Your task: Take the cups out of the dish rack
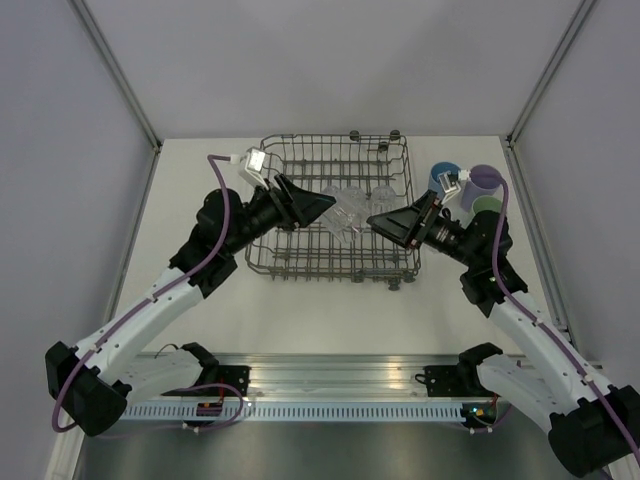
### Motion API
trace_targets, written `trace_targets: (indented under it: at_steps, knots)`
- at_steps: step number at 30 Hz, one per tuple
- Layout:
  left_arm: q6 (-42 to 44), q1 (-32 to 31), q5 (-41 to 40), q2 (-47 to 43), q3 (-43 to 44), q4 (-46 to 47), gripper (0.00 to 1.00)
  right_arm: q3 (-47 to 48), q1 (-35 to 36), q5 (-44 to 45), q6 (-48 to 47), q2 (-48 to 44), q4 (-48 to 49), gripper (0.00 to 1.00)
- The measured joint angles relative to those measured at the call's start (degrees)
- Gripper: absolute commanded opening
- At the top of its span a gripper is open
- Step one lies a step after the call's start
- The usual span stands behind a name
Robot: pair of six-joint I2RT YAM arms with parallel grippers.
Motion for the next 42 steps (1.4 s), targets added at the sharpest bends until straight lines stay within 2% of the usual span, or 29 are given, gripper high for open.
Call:
trace_targets:
  at_steps: [10,13,16,17,19,20,22,23,24,25,27,34,36,37,40,42]
  knots:
    - [-3.30,0.00,-0.24,-2.19,-2.38,6.93,0.02,-5.62,2.71,3.30,10.99,1.38,12.28,0.81]
    - [-3.91,0.00,-0.26,-2.38,-2.80,7.82,0.02,-5.25,4.70,4.17,12.79,2.73,15.89,0.73]
    - [-4.46,0.00,-0.28,-2.40,-3.34,8.57,0.02,-4.55,6.34,4.87,13.92,4.00,18.82,0.61]
    - [-4.63,0.00,-0.26,-2.43,-3.43,8.55,0.02,-4.31,6.82,5.14,14.36,4.42,20.00,0.51]
    - [-4.98,0.00,-0.28,-2.56,-3.80,8.92,0.02,-3.91,7.34,5.51,14.82,4.98,21.51,0.46]
    - [-5.18,0.00,-0.28,-2.67,-4.04,9.03,0.02,-3.76,7.50,5.62,15.17,5.20,22.32,0.33]
    - [-5.92,0.00,-0.22,-2.91,-4.35,9.49,0.02,-3.72,7.76,5.90,15.39,5.42,23.19,0.32]
    - [-6.14,0.00,-0.24,-3.06,-4.35,9.79,0.02,-3.72,7.76,6.03,15.56,5.55,23.58,0.28]
    - [-6.25,0.00,-0.22,-3.26,-4.37,9.90,0.02,-3.72,7.78,6.25,15.52,5.60,24.00,0.21]
    - [-6.54,0.00,-0.17,-3.45,-4.37,10.03,0.02,-3.69,7.87,6.40,15.43,5.60,24.30,0.10]
    - [-7.21,-0.04,-0.11,-3.72,-4.61,10.82,0.02,-3.63,7.87,6.64,15.63,5.60,25.31,0.01]
    - [-8.81,-0.04,0.20,-3.82,-5.11,12.59,0.02,-2.67,8.13,6.86,14.51,4.96,26.75,0.00]
    - [-8.92,-0.07,0.35,-3.82,-5.11,12.87,0.20,-2.40,8.13,6.86,13.55,4.42,26.03,0.00]
    - [-8.96,-0.11,0.35,-3.87,-5.11,12.94,0.45,-1.99,8.13,6.91,12.81,4.04,24.98,0.00]
    - [-8.94,-0.22,0.13,-4.07,-5.11,12.72,0.99,-0.02,8.20,7.21,9.31,2.58,19.41,0.00]
    - [-8.70,-0.24,-0.50,-4.22,-5.09,11.21,1.00,2.29,8.24,8.35,5.01,1.22,13.49,0.00]
